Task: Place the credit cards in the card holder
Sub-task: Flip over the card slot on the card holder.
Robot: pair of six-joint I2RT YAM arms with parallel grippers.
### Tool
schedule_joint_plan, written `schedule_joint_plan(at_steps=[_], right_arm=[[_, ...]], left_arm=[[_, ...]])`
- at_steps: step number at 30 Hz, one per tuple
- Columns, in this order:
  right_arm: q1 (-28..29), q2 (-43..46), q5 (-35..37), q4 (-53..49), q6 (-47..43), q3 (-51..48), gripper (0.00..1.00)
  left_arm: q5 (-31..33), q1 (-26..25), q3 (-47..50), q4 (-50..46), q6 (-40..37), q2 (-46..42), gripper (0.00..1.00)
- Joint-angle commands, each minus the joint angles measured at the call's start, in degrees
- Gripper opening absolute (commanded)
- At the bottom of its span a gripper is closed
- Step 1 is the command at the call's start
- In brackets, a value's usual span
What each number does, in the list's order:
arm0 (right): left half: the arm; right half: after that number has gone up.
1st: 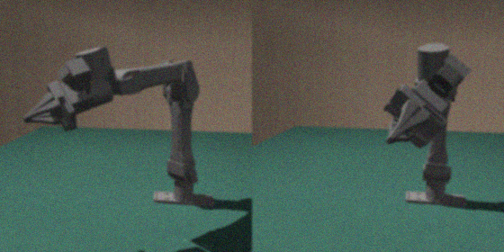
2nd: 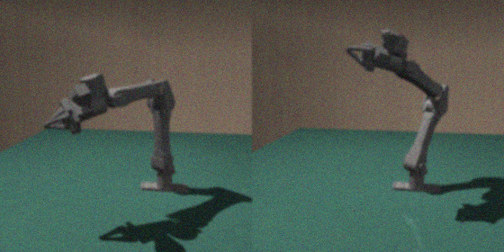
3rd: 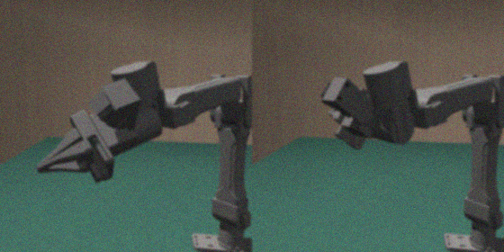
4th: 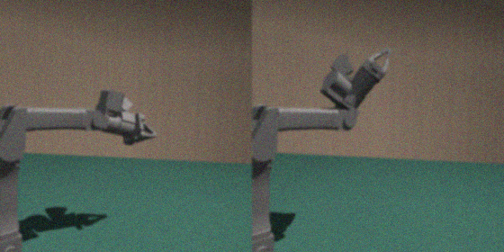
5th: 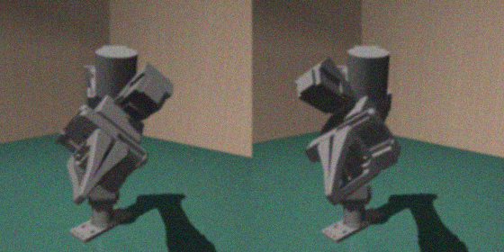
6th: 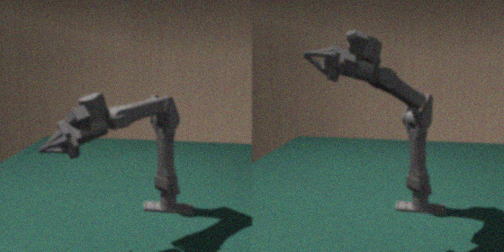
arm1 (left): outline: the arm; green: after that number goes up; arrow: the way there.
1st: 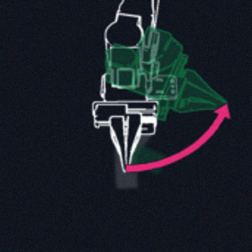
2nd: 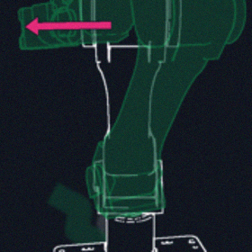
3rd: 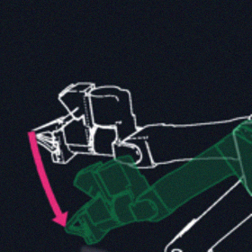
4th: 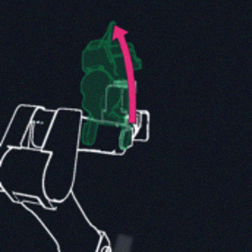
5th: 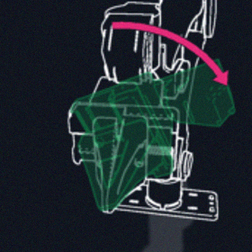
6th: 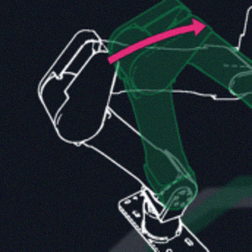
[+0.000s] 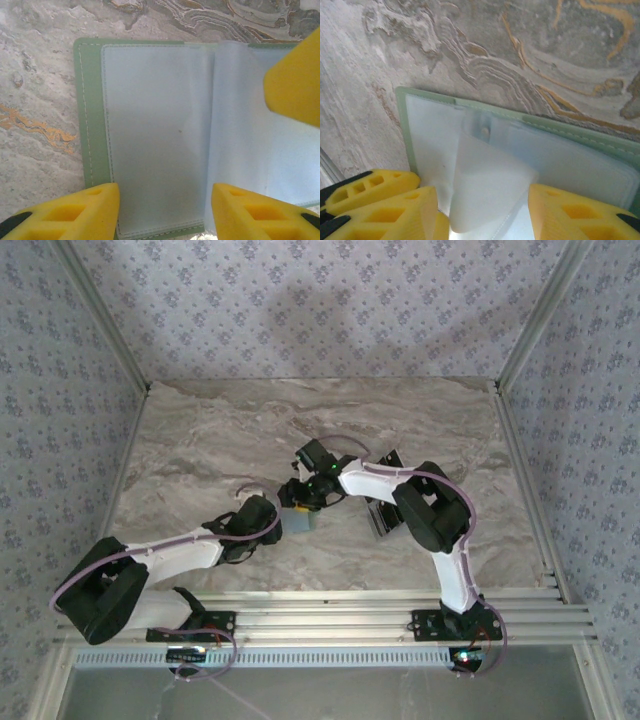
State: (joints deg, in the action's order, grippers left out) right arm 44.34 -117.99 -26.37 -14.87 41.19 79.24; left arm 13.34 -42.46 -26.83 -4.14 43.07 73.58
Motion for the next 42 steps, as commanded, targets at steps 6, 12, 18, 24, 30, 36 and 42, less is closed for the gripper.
schedule_joint_plan(at_steps=[6, 12, 18, 24, 30, 36, 42], right_arm=[[0.0, 1.2, -0.2, 0.5, 1.6, -1.3, 0.53], [1.0, 0.6, -0.8, 0.5, 1.9, 0.2, 0.53], [2.4, 0.9, -1.3, -0.4, 2.3, 3.0, 0.53], [4.2, -1.6, -1.5, -0.7, 3.5, 7.0, 0.54], [6.5, -6.6, -1.0, -1.0, 4.8, 12.1, 0.54], [7.2, -9.1, 0.0, -1.3, 5.9, 13.7, 0.54], [6.5, -2.2, 1.7, -3.5, 2.4, 13.1, 0.55]], left_arm=[[1.3, -0.3, 0.1, -0.5, 0.3, 0.4, 0.52], [1.2, -0.3, 0.2, -0.5, 0.2, -0.1, 0.52], [3.5, -0.3, 1.2, -5.8, 0.8, -9.2, 0.6], [7.6, 0.3, 4.5, -12.3, 5.1, -22.4, 0.69], [7.2, 1.5, 5.3, -11.9, 7.0, -23.0, 0.71], [6.2, 2.7, 5.5, -10.6, 7.9, -20.6, 0.72], [3.2, 4.8, 4.8, -8.4, 5.9, -18.7, 0.73]])
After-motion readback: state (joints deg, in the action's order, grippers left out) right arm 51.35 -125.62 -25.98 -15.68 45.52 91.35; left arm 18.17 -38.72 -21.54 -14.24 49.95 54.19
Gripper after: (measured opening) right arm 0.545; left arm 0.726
